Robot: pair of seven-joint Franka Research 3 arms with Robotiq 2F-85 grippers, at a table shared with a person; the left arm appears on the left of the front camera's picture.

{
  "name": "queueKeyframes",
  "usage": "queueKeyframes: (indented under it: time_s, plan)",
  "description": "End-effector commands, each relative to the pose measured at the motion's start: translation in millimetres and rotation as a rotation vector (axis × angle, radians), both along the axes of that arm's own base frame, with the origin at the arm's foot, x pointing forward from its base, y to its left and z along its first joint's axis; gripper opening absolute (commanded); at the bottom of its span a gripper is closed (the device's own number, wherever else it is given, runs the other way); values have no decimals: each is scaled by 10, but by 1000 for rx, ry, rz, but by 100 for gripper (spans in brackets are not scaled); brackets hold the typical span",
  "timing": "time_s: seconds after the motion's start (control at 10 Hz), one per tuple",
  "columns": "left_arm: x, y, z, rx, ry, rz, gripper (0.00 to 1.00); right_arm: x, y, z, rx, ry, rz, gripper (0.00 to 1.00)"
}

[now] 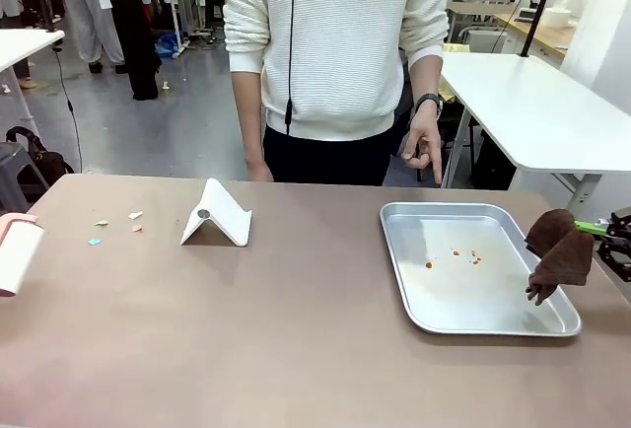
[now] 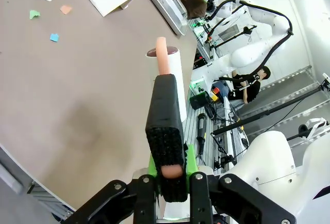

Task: Clean the surface of the table.
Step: If a person points to the right, clean the right side of the table with your right hand, and if they point to the left, clean the left side with your left hand.

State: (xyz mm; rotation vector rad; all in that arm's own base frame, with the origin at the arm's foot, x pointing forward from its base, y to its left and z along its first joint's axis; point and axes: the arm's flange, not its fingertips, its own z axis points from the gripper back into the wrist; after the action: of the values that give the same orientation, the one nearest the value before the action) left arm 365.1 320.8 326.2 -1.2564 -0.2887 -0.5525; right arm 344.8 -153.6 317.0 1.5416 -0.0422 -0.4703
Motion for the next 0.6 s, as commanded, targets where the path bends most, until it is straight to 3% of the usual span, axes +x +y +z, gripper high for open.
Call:
queueKeyframes:
  time_s: [0.0, 0.5]
  plan:
    - [-50, -50, 45, 9, 10, -2, 0, -47, 31, 54, -5, -10, 13, 0]
    - [-50, -50, 45, 9, 10, -2, 0, -47, 31, 54, -5, -10, 13, 0]
